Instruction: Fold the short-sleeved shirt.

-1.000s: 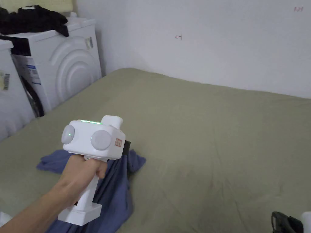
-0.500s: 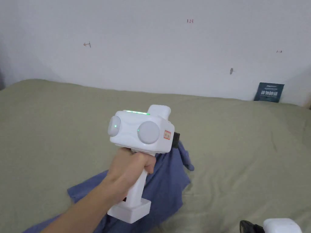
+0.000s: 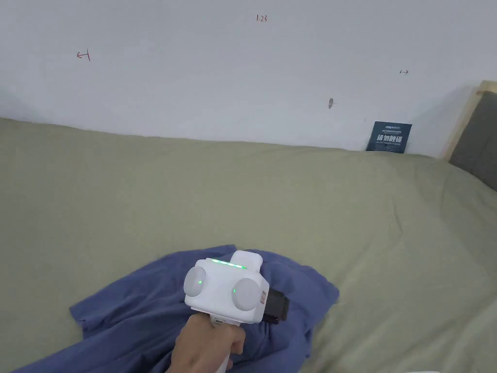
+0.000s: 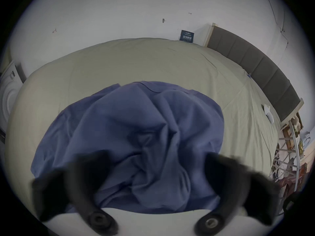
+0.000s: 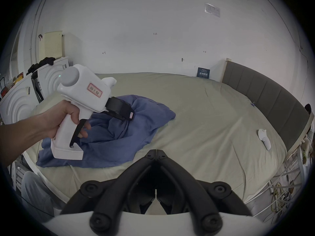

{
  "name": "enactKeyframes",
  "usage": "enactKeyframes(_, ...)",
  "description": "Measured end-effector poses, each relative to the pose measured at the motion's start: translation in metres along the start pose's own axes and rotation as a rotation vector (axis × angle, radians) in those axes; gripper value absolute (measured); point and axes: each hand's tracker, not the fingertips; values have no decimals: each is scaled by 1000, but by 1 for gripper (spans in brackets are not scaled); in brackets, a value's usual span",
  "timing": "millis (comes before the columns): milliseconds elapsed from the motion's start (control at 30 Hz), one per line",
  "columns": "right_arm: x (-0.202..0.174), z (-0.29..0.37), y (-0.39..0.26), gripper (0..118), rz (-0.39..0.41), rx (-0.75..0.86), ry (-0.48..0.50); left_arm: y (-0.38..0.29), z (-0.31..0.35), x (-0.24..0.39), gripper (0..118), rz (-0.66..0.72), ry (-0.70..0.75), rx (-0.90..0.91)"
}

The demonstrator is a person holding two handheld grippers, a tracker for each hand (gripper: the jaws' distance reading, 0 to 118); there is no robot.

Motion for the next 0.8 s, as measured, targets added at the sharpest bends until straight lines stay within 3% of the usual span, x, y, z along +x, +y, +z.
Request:
enactKeyframes(133, -7, 3, 4, 1, -1, 17, -4, -4, 50, -20, 117, 12, 56, 120)
enactKeyframes(200, -13, 9, 10, 1, -14, 43, 5, -12, 94, -33, 107, 4, 67, 177)
enactKeyframes(300, -23, 20, 19, 1, -14, 90, 18, -35, 174, -55, 73, 26, 104, 326)
enactKeyframes(333, -26, 24, 21, 1, -16, 112, 27, -45, 201, -59, 56, 29, 132, 375)
enactKeyframes(400, -32, 35, 27, 1, -24, 146, 57, -74, 260, -69, 5, 33, 152, 497)
enactKeyframes(433, -34, 39, 29, 1, -30, 163, 71, -84, 279, -70, 0, 38, 170, 532)
enactKeyframes(600, -50, 69, 35, 1, -19, 239, 93, -154, 376, -80, 0, 91, 297, 662)
enactKeyframes(800, -69, 84, 32, 1, 21, 279, 95, -211, 407, -94, 0, 105, 435, 710)
